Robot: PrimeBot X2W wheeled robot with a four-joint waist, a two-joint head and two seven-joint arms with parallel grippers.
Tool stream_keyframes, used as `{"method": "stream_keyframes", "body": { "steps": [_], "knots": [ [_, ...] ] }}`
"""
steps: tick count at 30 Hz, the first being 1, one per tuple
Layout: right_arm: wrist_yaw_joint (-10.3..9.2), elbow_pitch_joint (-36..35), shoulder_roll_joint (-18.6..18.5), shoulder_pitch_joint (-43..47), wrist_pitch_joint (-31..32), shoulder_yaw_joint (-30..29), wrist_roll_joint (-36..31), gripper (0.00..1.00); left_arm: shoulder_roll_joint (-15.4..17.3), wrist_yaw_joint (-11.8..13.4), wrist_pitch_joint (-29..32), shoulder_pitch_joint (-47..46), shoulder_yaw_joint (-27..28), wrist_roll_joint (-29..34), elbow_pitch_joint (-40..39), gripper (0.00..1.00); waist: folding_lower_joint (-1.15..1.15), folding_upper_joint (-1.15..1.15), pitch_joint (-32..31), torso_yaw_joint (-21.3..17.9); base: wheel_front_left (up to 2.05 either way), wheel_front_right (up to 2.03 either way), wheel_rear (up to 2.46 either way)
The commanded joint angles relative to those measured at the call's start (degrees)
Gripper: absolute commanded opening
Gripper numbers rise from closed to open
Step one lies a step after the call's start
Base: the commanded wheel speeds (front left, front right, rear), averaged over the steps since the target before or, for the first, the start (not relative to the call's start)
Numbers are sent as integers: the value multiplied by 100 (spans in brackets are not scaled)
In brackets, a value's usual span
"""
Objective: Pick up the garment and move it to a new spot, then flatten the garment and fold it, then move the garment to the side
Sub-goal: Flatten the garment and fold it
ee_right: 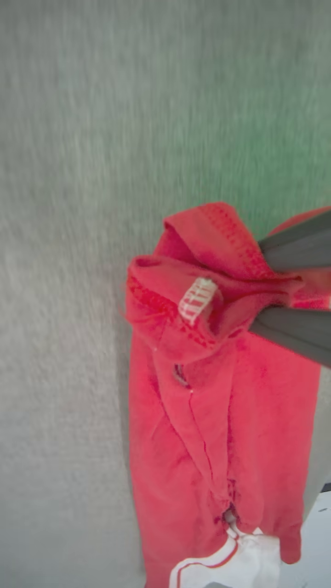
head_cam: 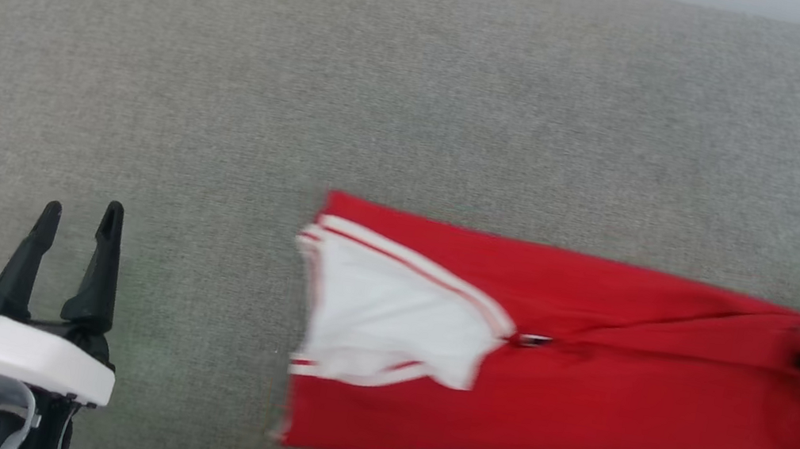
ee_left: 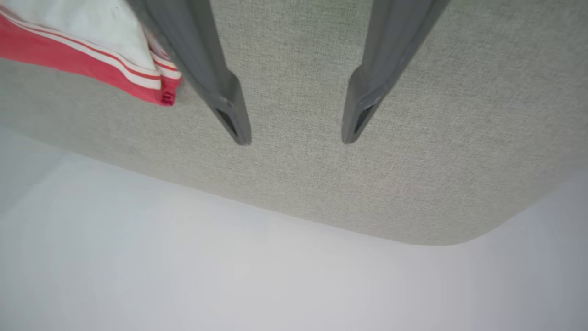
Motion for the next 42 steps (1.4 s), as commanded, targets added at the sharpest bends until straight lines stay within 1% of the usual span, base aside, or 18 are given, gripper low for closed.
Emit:
{"method": "stream_keyframes", "body": {
  "steps": [1,6,7,8,9,13,16,19,21,24,28,31,32,33,36,39,42],
  "knots": [
    [-2,55,-106,-35,-78,-111,-56,0,-51,-76,-27,88,81,120,12,100,0,0,7,-32,0,0,0],
    [-2,412,-460,-146,-304,-523,-354,0,-374,-399,-27,207,481,402,145,100,0,0,19,-123,0,0,0],
    [-2,500,-523,-177,-366,-572,-426,0,-433,-483,-28,209,556,468,162,100,0,0,16,-145,0,0,0],
    [-2,666,-622,-214,-456,-652,-553,0,-595,-623,-27,236,710,557,227,100,0,0,10,-179,0,0,0],
    [-2,746,-679,-220,-509,-689,-637,0,-672,-711,-27,247,797,633,252,100,0,0,2,-194,0,0,0],
    [-2,919,-748,-305,-548,-708,-710,0,-1040,-970,-28,310,1068,875,400,100,0,0,-59,-256,0,0,0],
    [-2,810,-684,-291,-435,-686,-529,0,-1287,-1126,-28,313,1266,1093,494,100,0,0,-126,-299,0,0,0],
    [-2,459,-544,-173,-246,-648,-157,0,-1499,-1247,-28,385,1456,1233,596,100,0,0,-200,-332,0,0,0],
    [-2,103,-467,-53,-106,-610,86,0,-1615,-1313,-28,423,1570,1360,653,100,0,0,-244,-337,0,0,0],
    [-2,-512,-254,82,86,-457,378,0,-1747,-1400,-28,428,1679,1518,711,100,0,0,-300,-324,0,0,0],
    [-2,-1156,19,204,275,-33,588,0,-1846,-1494,-28,425,1756,1607,779,100,0,0,-354,-248,0,0,0],
    [-2,-1465,241,210,305,394,544,0,-1905,-1534,-28,382,1780,1664,813,100,0,0,-375,-156,0,0,0],
    [-2,-1524,316,183,258,537,501,0,-1920,-1552,-28,365,1778,1685,823,100,0,0,-384,-118,0,0,0],
    [-2,-1524,316,183,258,537,501,0,-1920,-1552,-28,365,1778,1685,823,100,0,0,-384,-118,0,0,0],
    [-2,-1520,573,45,171,951,453,0,-1979,-1561,-28,314,1791,1704,848,100,0,0,-404,10,0,0,0],
    [-2,-1345,768,-103,-14,1357,396,0,-2007,-1579,-28,270,1757,1718,906,100,0,0,-428,158,0,0,0],
    [-2,-1026,914,-270,-249,1711,329,0,-2038,-1583,-27,237,1659,1721,985,100,0,0,-447,305,0,0,0]
  ]
}}
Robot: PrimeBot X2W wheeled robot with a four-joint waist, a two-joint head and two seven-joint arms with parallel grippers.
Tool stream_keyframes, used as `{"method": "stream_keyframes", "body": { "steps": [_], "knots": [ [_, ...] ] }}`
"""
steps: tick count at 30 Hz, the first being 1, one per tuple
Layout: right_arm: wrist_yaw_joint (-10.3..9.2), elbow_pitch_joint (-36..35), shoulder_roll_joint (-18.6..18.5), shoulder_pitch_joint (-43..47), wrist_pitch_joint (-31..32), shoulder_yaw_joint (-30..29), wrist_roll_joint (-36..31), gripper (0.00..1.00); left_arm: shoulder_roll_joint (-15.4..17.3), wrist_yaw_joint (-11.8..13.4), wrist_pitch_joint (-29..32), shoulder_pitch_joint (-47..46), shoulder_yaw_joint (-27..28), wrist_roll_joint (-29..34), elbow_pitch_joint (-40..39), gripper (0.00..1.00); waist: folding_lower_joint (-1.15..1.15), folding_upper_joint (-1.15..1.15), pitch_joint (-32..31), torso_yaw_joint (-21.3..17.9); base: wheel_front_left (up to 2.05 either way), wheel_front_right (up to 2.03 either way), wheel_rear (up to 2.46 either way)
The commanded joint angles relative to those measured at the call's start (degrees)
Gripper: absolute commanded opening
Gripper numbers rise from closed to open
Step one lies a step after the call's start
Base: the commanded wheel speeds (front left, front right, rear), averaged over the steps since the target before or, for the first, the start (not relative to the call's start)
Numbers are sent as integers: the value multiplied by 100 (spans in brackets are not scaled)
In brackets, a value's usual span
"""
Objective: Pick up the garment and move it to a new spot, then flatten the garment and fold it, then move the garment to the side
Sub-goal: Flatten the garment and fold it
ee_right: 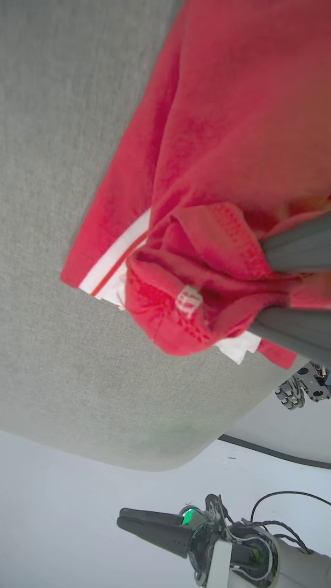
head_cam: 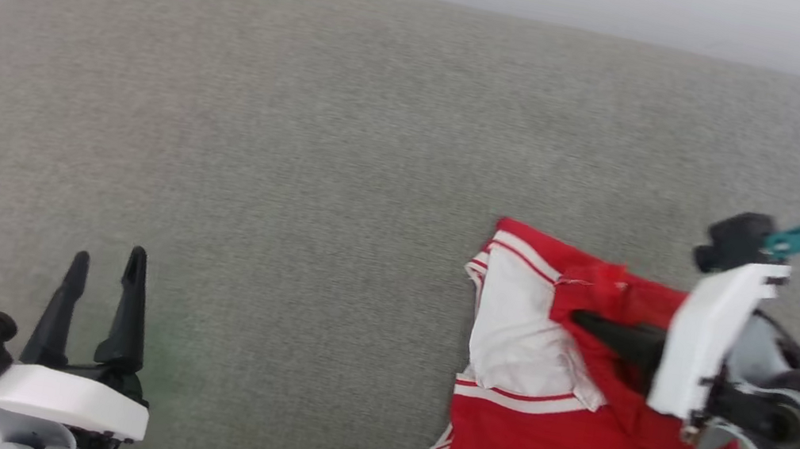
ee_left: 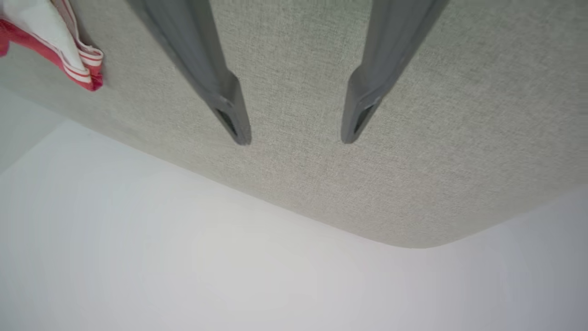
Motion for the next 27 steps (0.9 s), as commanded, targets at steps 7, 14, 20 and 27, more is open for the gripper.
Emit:
{"method": "stream_keyframes", "body": {
  "steps": [7,14,20,27],
  "knots": [
    [1,582,-19,-328,-622,734,-116,100,7,-24,-27,-79,-74,-96,28,100,0,0,-89,267,0,0,0],
    [1,62,-484,-272,-738,1073,189,100,77,-24,-27,126,-45,-156,-1,100,0,0,-230,165,0,0,0],
    [1,-466,-911,-134,-1017,907,158,100,115,-25,-27,245,0,-113,-67,100,0,0,-314,-64,0,0,0],
    [1,-915,-1259,190,-1951,594,-191,100,188,-25,-27,320,157,-39,-123,100,0,0,-395,-370,0,0,0]
  ]
}}
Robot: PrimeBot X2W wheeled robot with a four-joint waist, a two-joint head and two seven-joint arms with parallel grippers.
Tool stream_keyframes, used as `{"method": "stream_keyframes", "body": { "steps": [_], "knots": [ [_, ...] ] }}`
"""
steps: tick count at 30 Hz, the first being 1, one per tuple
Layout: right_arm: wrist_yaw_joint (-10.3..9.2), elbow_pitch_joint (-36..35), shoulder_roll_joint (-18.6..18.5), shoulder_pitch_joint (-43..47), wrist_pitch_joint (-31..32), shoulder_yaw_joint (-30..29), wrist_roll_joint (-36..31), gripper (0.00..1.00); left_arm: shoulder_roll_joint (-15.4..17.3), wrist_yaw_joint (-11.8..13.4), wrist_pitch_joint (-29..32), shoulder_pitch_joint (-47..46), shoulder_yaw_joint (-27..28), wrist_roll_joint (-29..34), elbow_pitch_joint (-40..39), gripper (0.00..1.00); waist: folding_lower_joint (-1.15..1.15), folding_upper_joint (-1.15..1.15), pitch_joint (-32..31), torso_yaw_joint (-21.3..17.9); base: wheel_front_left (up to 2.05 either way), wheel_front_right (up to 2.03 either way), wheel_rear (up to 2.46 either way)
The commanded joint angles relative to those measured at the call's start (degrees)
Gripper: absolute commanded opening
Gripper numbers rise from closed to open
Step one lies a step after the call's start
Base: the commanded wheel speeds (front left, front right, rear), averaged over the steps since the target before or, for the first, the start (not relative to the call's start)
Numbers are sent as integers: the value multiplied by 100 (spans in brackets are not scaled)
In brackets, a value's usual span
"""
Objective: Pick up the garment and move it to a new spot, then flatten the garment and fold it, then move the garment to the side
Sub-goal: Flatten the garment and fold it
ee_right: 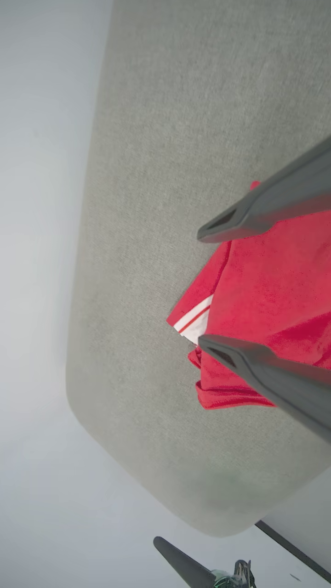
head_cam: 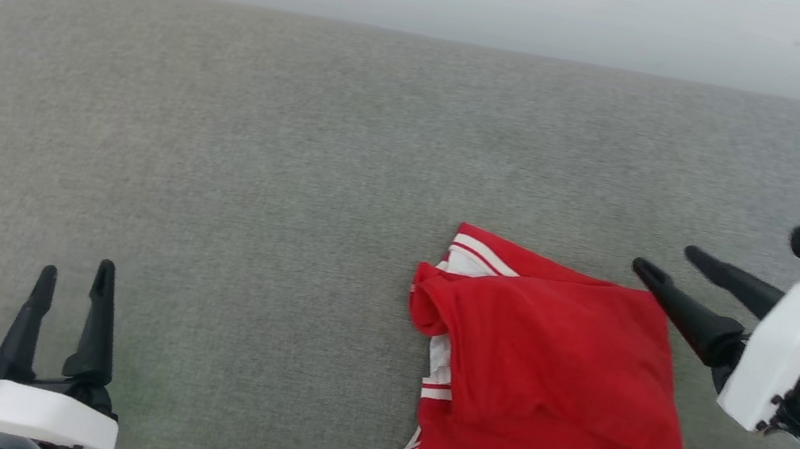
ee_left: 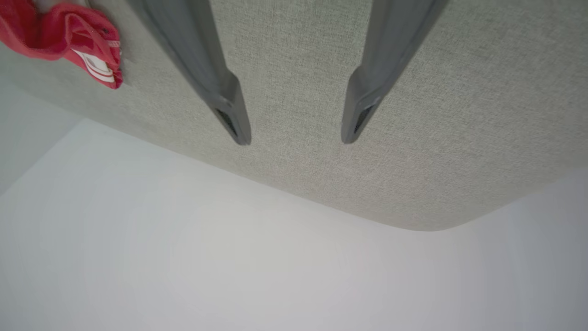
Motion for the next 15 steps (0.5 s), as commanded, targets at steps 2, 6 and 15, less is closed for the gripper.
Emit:
{"method": "stream_keyframes", "body": {
  "steps": [2,6,15],
  "knots": [
    [1,-107,-85,239,-559,-57,-209,100,47,-20,-27,103,110,82,-56,100,0,0,-62,-166,0,0,0],
    [1,-78,-86,542,-1489,-219,-473,100,61,-20,-27,187,199,205,-152,100,0,0,-122,-317,0,0,0],
    [1,389,-50,1127,-3401,-440,-1325,100,68,-20,-27,397,314,418,-361,100,0,0,-294,-501,0,0,0]
  ]
}}
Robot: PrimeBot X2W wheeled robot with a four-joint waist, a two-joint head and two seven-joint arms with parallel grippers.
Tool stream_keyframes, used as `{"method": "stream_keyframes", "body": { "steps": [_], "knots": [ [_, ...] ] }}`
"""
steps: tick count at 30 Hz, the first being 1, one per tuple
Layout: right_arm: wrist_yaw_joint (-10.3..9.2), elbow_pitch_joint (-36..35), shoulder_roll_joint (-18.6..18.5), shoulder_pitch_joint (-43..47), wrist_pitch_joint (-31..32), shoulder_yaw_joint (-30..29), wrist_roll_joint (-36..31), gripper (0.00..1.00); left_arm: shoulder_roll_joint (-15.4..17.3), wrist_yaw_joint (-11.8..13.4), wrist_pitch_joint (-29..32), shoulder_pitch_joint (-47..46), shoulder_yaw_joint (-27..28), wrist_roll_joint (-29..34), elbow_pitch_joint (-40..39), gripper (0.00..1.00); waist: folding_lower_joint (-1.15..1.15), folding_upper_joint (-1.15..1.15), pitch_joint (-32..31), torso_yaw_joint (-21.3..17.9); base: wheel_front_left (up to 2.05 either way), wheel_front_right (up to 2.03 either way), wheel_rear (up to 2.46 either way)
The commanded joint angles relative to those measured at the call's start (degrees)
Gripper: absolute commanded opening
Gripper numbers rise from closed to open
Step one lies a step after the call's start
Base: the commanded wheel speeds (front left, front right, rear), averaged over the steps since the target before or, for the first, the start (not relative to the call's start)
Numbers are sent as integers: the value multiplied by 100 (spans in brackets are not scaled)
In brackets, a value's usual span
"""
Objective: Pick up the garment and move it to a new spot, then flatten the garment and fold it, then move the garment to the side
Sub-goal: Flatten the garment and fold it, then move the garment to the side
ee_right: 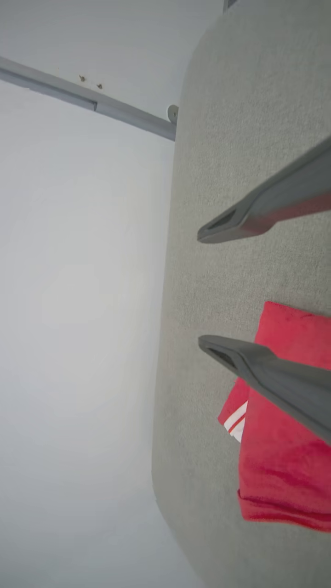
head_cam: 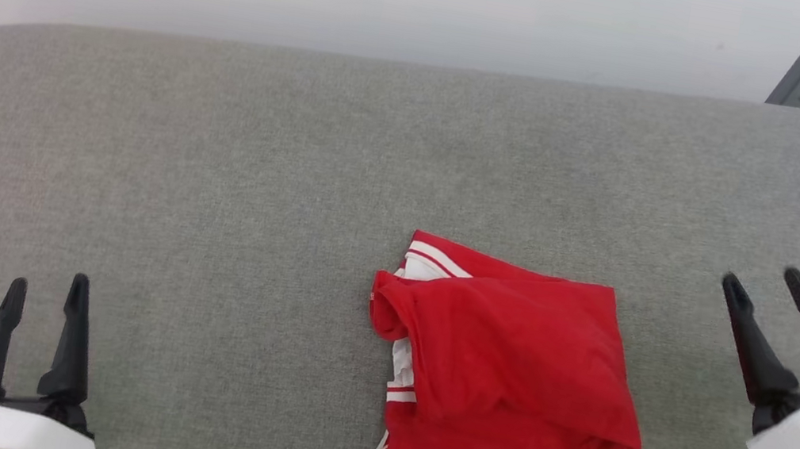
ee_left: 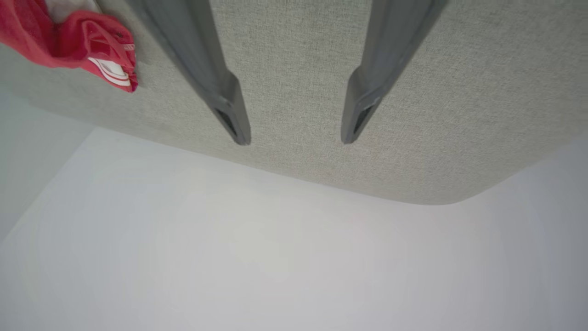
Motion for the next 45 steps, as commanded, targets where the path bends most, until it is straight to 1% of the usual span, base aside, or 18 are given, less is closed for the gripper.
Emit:
{"method": "stream_keyframes", "body": {
  "steps": [1,5,9,14,16,19,25,29,36,45],
  "knots": [
    [1,62,27,69,-149,-28,-99,100,26,-20,-28,71,36,32,-33,100,0,0,-47,-33,0,0,0],
    [1,359,118,295,-864,-27,-346,100,29,-20,-28,175,33,137,-65,100,0,0,-151,-70,0,0,0],
    [1,736,180,451,-1393,-29,-494,100,21,-20,-28,307,31,148,-79,100,0,0,-279,-76,0,0,0],
    [0,1265,209,622,-1781,41,-624,100,44,-20,-28,497,19,131,-62,100,0,0,-449,-62,0,0,0],
    [1,1452,278,669,-1888,58,-632,100,35,-21,-28,601,38,127,-42,100,0,0,-541,-44,0,0,0],
    [0,1527,321,718,-1924,5,-734,100,49,-21,-28,660,39,102,23,100,0,0,-603,-24,0,0,0],
    [0,1129,580,951,-1916,-352,-930,100,70,-21,-28,711,65,55,140,100,0,0,-696,30,0,0,0],
    [0,966,701,1111,-1917,-467,-1008,100,74,-21,-28,699,61,54,141,100,0,0,-719,68,0,0,0],
    [1,812,835,1242,-1918,-529,-1087,100,63,-21,-28,657,-9,31,196,100,0,0,-719,113,0,0,0],
    [0,759,912,1288,-1918,-503,-1088,100,52,-21,-28,595,-76,-11,225,100,0,0,-734,132,0,0,0]
  ]
}}
